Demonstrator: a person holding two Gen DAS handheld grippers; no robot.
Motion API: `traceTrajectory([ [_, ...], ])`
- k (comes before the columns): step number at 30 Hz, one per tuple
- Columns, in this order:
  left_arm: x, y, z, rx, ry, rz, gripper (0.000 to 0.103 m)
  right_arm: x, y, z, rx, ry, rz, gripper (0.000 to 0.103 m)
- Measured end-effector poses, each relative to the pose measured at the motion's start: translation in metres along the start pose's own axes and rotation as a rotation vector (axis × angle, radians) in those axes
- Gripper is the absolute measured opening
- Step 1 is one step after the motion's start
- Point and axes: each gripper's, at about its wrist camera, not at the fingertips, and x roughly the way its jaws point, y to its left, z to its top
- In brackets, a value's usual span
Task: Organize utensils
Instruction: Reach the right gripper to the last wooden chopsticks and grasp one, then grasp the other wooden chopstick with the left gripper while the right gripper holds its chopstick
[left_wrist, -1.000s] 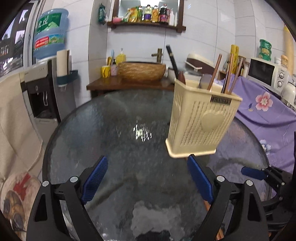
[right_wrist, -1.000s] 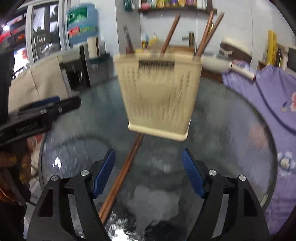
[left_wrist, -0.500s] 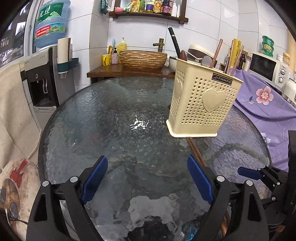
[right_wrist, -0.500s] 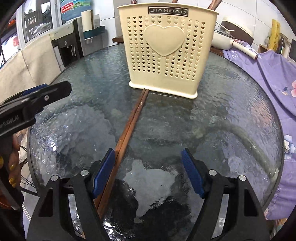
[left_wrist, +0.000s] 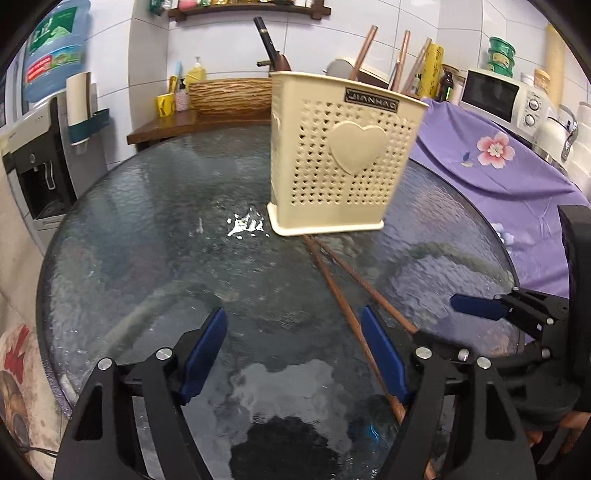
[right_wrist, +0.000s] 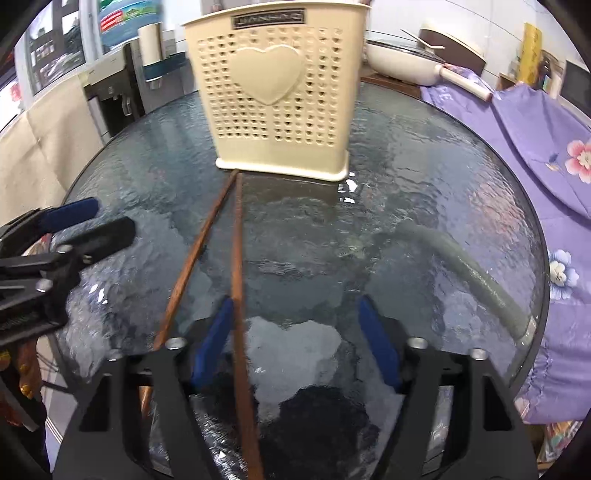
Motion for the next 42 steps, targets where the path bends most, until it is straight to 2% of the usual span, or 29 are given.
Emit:
traceTrajectory([
  [4, 0.001, 0.004, 0.0, -0.015, 0.011, 0.007, 0.068, -0.001, 0.011, -0.006, -0.062, 0.009, 0.027, 0.05],
  [6, 0.003, 0.007, 0.001, -0.027, 0.023, 0.001, 0.065, -0.002, 0.013, -0.009, -0.064, 0.003, 0.025, 0.034],
  [7, 0.003, 0.008, 0.001, -0.029, 0.026, -0.002, 0.064, -0.002, 0.011, -0.008, -0.065, 0.004, 0.023, 0.018],
  [8, 0.003, 0.008, 0.001, -0.028, 0.03, -0.005, 0.063, -0.002, 0.01, -0.008, -0.065, 0.005, 0.015, 0.012],
  [10, 0.005, 0.005, 0.0, -0.016, 0.039, -0.015, 0.063, -0.002, 0.006, -0.008, -0.059, 0.007, 0.008, 0.008],
  [15, 0.012, -0.01, -0.001, 0.012, 0.076, -0.061, 0.063, -0.008, -0.016, -0.012, 0.003, 0.023, 0.018, 0.008],
  [19, 0.02, -0.026, 0.0, 0.045, 0.094, -0.079, 0.063, -0.012, -0.017, -0.016, 0.007, 0.043, 0.012, 0.008],
  [21, 0.027, -0.029, 0.002, 0.055, 0.101, -0.07, 0.063, -0.014, -0.02, -0.016, 0.02, 0.048, 0.035, 0.008],
  [24, 0.035, -0.025, 0.01, 0.047, 0.098, -0.039, 0.061, -0.016, -0.026, -0.008, 0.041, 0.008, 0.095, 0.009],
  [25, 0.038, -0.024, 0.013, 0.041, 0.1, -0.029, 0.058, -0.017, -0.029, -0.002, 0.049, -0.015, 0.107, 0.012],
  [26, 0.041, -0.022, 0.016, 0.033, 0.102, -0.018, 0.053, -0.017, -0.03, 0.003, 0.053, -0.029, 0.117, 0.023],
  [27, 0.046, -0.019, 0.02, 0.022, 0.109, -0.015, 0.052, -0.016, -0.033, 0.01, 0.058, -0.045, 0.142, 0.03],
  [28, 0.049, -0.018, 0.022, 0.018, 0.115, -0.018, 0.051, -0.013, -0.035, 0.015, 0.064, -0.051, 0.161, 0.041],
  [29, 0.054, -0.019, 0.025, 0.021, 0.124, -0.017, 0.049, -0.008, -0.036, 0.022, 0.07, -0.048, 0.18, 0.042],
  [32, 0.066, -0.024, 0.031, 0.044, 0.142, -0.007, 0.042, 0.007, -0.034, 0.037, 0.026, -0.029, 0.181, 0.041],
  [35, 0.073, -0.028, 0.036, 0.063, 0.138, 0.008, 0.035, 0.021, -0.031, 0.049, -0.005, 0.004, 0.189, 0.03],
  [36, 0.075, -0.029, 0.038, 0.071, 0.14, 0.01, 0.034, 0.025, -0.031, 0.051, -0.007, 0.011, 0.191, 0.03],
  [38, 0.078, -0.028, 0.041, 0.087, 0.143, 0.025, 0.02, 0.03, -0.029, 0.056, -0.014, 0.017, 0.19, 0.029],
  [40, 0.079, -0.025, 0.042, 0.101, 0.15, 0.033, 0.011, 0.033, -0.024, 0.059, -0.03, 0.026, 0.189, 0.029],
  [42, 0.076, -0.018, 0.042, 0.099, 0.159, 0.012, 0.01, 0.036, -0.02, 0.06, -0.041, 0.034, 0.181, 0.029],
])
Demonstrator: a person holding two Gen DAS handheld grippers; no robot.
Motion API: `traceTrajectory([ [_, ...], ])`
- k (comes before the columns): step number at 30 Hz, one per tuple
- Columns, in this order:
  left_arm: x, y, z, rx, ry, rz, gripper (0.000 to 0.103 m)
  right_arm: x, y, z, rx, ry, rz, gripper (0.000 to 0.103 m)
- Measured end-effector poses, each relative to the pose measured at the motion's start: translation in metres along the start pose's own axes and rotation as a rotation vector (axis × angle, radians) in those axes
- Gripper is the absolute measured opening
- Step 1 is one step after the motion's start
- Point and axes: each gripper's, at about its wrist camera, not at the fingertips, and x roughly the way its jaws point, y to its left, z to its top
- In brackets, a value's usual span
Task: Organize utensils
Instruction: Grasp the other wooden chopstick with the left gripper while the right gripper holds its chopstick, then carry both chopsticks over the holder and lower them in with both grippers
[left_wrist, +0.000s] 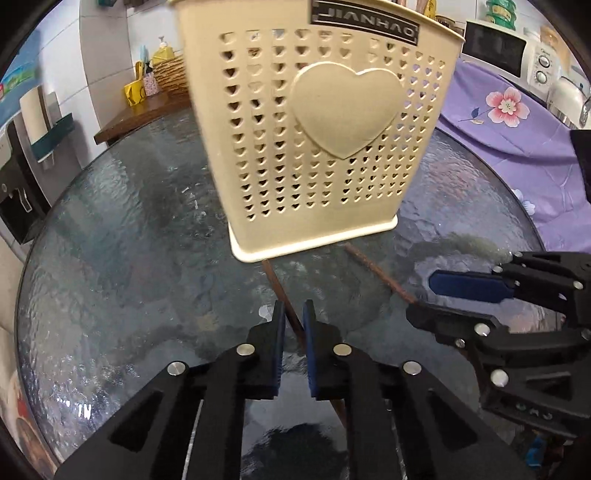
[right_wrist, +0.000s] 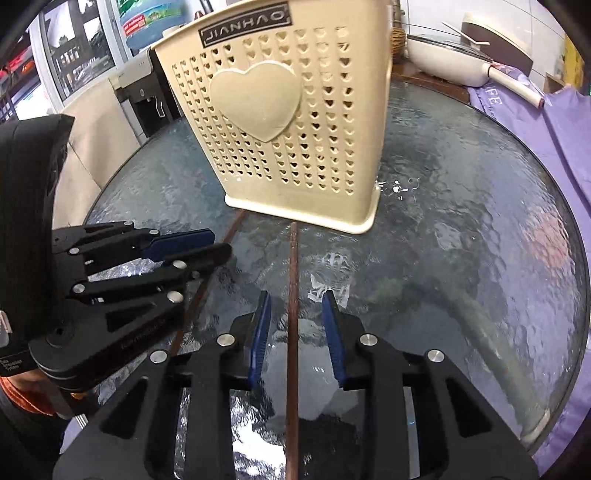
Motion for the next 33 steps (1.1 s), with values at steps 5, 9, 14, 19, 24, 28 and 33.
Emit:
traceTrajectory([
  [5, -0.004, 0.014, -0.003, 0.023, 0.014, 0.019, 0.01, 0.01, 0.01, 0.004, -0.037, 0.023, -0.024, 0.029],
  [9, -0.003, 0.029, 0.0, -0.005, 0.031, -0.01, 0.01, 0.016, 0.015, 0.011, -0.059, 0.043, -0.043, 0.029],
  [14, 0.001, 0.028, 0.006, 0.002, 0.043, -0.001, 0.01, 0.023, 0.022, 0.018, -0.081, 0.071, -0.078, 0.021],
  [19, 0.003, 0.026, 0.009, -0.007, 0.033, -0.006, 0.009, 0.026, 0.028, 0.022, -0.108, 0.088, -0.086, 0.007],
  [24, 0.003, 0.02, 0.007, 0.002, 0.025, 0.006, 0.008, 0.027, 0.039, 0.02, -0.137, 0.075, -0.1, 0.006],
  [28, 0.001, 0.021, 0.006, -0.033, 0.019, -0.021, 0.006, 0.026, 0.041, 0.018, -0.13, 0.065, -0.072, 0.006],
  [33, -0.017, 0.026, 0.004, -0.062, -0.03, -0.03, 0.005, 0.01, 0.043, 0.017, -0.12, 0.011, -0.036, 0.006],
])
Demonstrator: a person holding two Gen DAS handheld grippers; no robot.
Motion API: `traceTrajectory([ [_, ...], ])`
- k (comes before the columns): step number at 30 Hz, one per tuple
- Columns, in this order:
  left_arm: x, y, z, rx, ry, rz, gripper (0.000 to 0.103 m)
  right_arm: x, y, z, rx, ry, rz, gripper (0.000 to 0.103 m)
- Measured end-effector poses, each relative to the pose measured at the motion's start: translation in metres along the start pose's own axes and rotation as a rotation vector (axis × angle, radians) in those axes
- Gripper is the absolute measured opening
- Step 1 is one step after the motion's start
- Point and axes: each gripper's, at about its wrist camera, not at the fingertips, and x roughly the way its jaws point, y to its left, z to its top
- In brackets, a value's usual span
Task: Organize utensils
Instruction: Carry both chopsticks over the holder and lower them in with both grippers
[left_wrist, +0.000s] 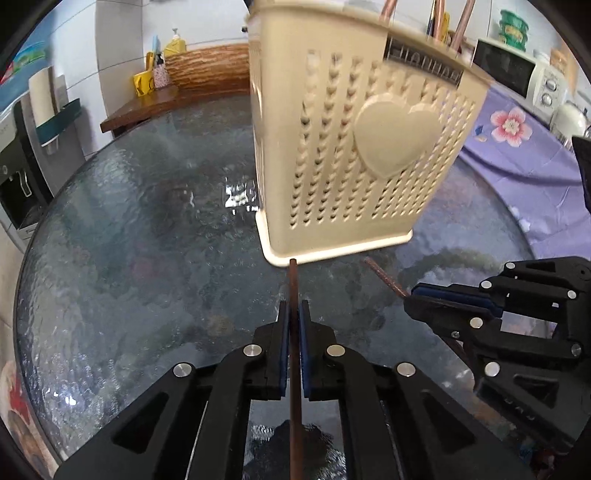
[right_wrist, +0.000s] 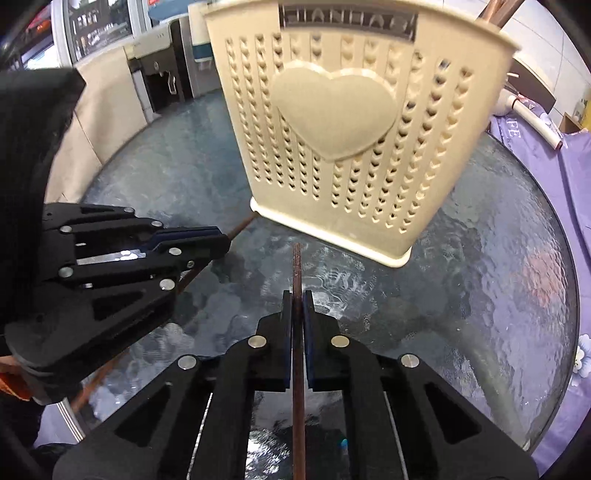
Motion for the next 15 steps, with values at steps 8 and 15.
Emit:
traceTrajectory([
  [8, -0.061, -0.004, 0.017, -0.04, -0.155, -0.097, 0.005, -0.055, -0.017, 0.002, 0.089, -0.187, 0.121, 0.006],
  [15, -0.117, -0.009, 0.028, -0.055, -0.295, -0.167, 0.005, -0.122, -0.027, 0.005, 0.134, -0.382, 0.219, 0.006],
])
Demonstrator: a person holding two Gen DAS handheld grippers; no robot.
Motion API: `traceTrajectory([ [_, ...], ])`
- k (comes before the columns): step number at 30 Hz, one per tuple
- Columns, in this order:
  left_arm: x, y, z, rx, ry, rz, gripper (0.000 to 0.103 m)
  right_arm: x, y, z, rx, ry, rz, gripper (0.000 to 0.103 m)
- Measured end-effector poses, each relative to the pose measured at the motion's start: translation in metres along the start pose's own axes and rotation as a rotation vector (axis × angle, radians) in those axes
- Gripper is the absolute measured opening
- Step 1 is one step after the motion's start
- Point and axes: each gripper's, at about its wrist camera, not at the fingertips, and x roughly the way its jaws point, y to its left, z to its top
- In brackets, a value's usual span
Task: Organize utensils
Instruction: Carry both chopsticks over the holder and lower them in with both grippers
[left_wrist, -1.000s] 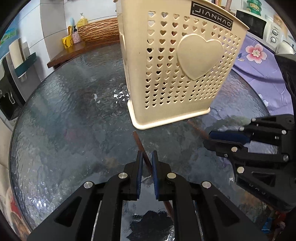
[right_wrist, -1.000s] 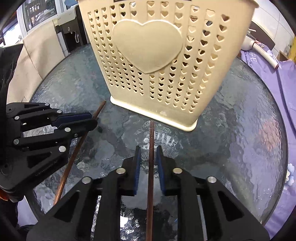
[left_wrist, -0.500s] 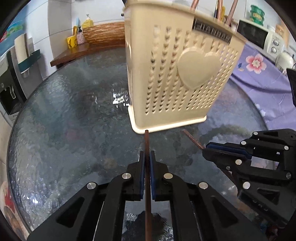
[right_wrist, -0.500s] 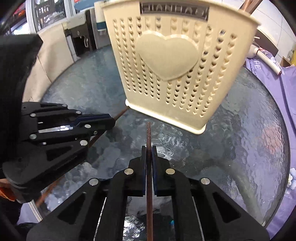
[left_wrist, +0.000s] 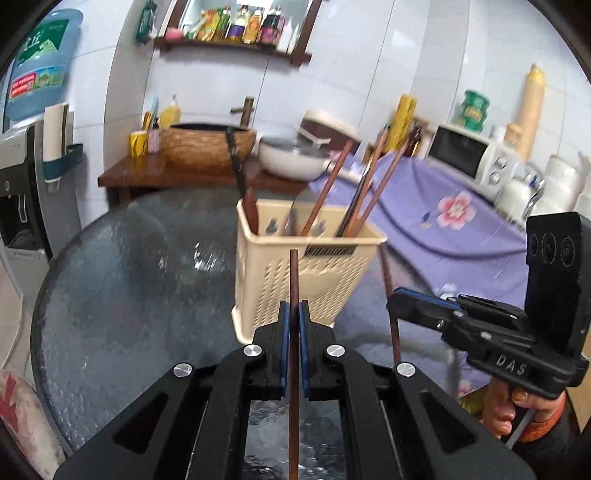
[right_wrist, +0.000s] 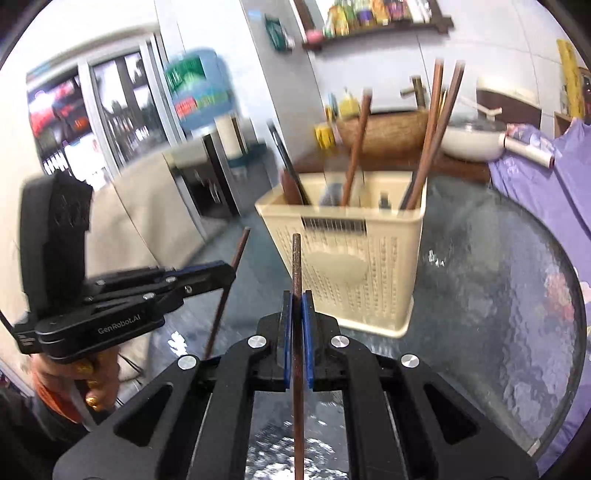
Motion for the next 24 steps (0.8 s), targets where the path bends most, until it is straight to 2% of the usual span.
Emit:
traceTrajectory([
  [6, -0.022, -0.015, 0.01, 0.03, -0.048, -0.056, 0.005, -0.035, 0.014, 0.015, -0.023, -0.097, 0.035, 0.006],
  [24, -0.053, -0.036, 0.038, 0.128, -0.13, -0.066, 0.004, -0.058, 0.026, 0.045, -0.094, -0.155, -0.004, 0.006],
])
